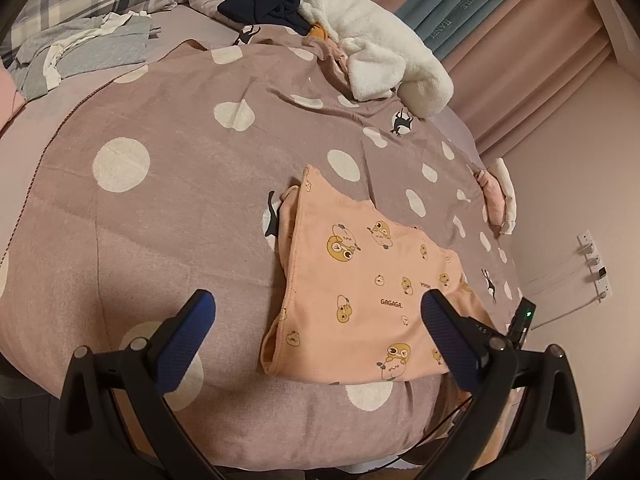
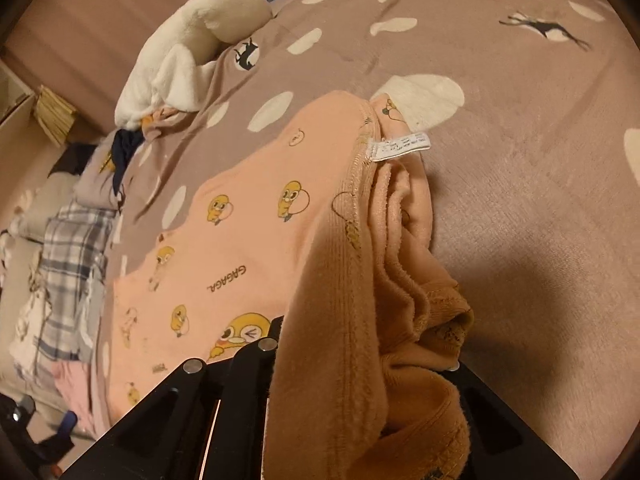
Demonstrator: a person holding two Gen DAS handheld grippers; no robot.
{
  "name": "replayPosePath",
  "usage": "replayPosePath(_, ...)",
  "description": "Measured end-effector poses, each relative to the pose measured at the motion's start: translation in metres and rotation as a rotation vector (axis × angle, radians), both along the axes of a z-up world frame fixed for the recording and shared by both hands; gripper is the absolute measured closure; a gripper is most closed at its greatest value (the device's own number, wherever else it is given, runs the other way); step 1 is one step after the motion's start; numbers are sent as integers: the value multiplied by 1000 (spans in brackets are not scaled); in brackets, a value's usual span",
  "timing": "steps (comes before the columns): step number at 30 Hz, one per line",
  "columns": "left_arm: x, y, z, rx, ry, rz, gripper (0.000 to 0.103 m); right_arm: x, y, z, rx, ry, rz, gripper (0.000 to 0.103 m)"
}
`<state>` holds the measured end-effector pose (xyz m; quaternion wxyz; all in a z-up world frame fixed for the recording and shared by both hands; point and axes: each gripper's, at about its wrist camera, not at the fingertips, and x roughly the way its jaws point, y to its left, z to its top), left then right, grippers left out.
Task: Fold small clothes
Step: 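Lift the side edge with the right tool and fold it inward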
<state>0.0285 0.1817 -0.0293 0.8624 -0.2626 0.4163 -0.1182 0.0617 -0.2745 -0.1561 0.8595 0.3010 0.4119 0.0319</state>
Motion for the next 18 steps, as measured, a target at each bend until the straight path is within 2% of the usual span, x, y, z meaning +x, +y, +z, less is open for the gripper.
replayPosePath(3,3,2,-1,13,5,12,0,2,6,12,-28,6,9,90)
replayPosePath(8,5,12,-4,-21,18,34,0,3,30,40,-48,-67,83,90)
replayPosePath(16,2,26,-1,-44,12,76,0,23,100,62,-139,-112,245,90)
replayPosePath(18,2,29,-2,-50,20,84,0,24,117,64,-132,-125,298,90)
